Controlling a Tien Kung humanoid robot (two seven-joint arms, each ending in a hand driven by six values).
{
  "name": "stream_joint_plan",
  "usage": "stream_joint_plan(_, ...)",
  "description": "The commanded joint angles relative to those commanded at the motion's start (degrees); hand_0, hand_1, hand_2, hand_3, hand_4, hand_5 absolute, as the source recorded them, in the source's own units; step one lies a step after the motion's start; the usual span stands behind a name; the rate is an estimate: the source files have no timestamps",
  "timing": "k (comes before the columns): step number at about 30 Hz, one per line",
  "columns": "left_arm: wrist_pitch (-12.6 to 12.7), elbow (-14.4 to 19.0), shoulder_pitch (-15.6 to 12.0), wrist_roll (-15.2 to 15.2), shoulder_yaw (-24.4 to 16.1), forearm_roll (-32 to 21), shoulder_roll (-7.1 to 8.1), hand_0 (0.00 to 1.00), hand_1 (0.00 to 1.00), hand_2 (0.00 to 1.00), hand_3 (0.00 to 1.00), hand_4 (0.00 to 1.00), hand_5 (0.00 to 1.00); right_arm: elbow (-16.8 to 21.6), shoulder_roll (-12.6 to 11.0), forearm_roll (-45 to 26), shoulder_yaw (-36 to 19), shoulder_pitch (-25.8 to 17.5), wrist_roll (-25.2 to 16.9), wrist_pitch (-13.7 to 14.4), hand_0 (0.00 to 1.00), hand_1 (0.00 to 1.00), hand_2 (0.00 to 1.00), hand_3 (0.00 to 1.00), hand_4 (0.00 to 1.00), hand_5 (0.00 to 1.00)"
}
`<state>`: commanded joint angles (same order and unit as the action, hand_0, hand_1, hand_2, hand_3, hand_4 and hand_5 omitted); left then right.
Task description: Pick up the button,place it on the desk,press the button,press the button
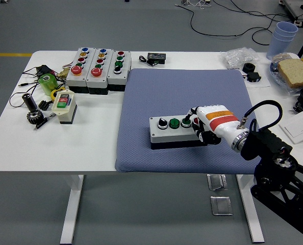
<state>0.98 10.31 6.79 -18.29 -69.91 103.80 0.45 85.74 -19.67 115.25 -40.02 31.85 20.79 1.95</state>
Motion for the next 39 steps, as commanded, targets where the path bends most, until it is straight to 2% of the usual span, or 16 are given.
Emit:
stream_joint_plan(20,0.0,0.0,0.2,0.0,-0.1,0.0,0.01,0.646,0.605,0.593,0.565,0.315,0.864,-1.0,0.3,-0.5,0.7,-0.1,-0.1,-0.2,0.233,0.002,0.228,0.641,0.471,0.002)
stream_joint_plan(23,0.0,0.0,0.2,0.0,-0.1,-0.1,0.0,0.646,0.605,0.593,0.565,0.315,0.864,-0.2,-0.1,-0.5,-0.7,-0.2,-0.3,1.1,0.233,0.002,0.228,0.641,0.471,0.002)
stream_joint_plan(25,0.0,0.0,0.1,0.0,-0.1,0.0,-0.04,0.646,0.605,0.593,0.565,0.315,0.864,0.7,-0.4,-0.9,-2.1,-0.4,-0.5,3.2,0.233,0.002,0.228,0.641,0.471,0.002)
stream_joint_plan(26,0.0,0.0,0.1,0.0,-0.1,0.0,-0.06,0.646,0.605,0.596,0.565,0.316,0.865,1.1,-0.5,-1.2,-2.6,-0.5,-0.5,4.7,0.379,0.061,0.321,0.749,0.54,0.002)
stream_joint_plan(29,-0.1,0.0,0.0,0.0,-0.2,0.2,-0.14,0.646,0.605,0.596,0.565,0.316,0.865,2.6,-1.1,-3.7,-5.3,-1.2,-1.8,9.6,0.379,0.061,0.321,0.749,0.54,0.002)
stream_joint_plan(31,-0.1,0.0,0.0,0.0,-0.2,0.3,-0.15,0.646,0.605,0.596,0.565,0.316,0.865,2.9,-1.3,-4.6,-5.8,-1.3,-2.2,10.8,0.379,0.061,0.321,0.749,0.54,0.002)
stream_joint_plan(32,-0.2,0.0,-0.1,0.0,-0.2,0.4,-0.16,0.646,0.605,0.597,0.565,0.317,0.866,3.2,-1.5,-5.9,-6.8,-1.8,-3.4,12.1,0.515,0.333,0.516,0.828,0.702,0.019)
stream_joint_plan(34,-0.2,0.0,-0.2,0.0,-0.2,0.6,-0.19,0.646,0.605,0.597,0.565,0.317,0.866,3.5,-1.9,-10.8,-9.1,-2.7,-6.9,15.2,0.515,0.333,0.516,0.828,0.702,0.019)
stream_joint_plan(37,-0.2,0.0,-0.3,0.0,-0.2,0.7,-0.15,0.646,0.605,0.597,0.565,0.317,0.866,3.2,-2.4,-18.2,-12.2,-3.9,-12.2,17.8,0.515,0.333,0.516,0.828,0.702,0.019)
stream_joint_plan(38,-0.2,0.0,-0.4,0.0,-0.2,0.7,-0.14,0.646,0.605,0.597,0.567,0.318,0.865,3.1,-2.5,-20.5,-12.9,-4.1,-14.3,18.2,0.761,0.672,0.787,0.839,0.779,0.138)
stream_joint_plan(39,-0.2,0.0,-0.4,0.0,-0.2,0.7,-0.14,0.646,0.605,0.597,0.567,0.318,0.865,3.1,-2.5,-22.7,-13.2,-4.2,-15.5,18.3,0.761,0.672,0.787,0.839,0.779,0.138)
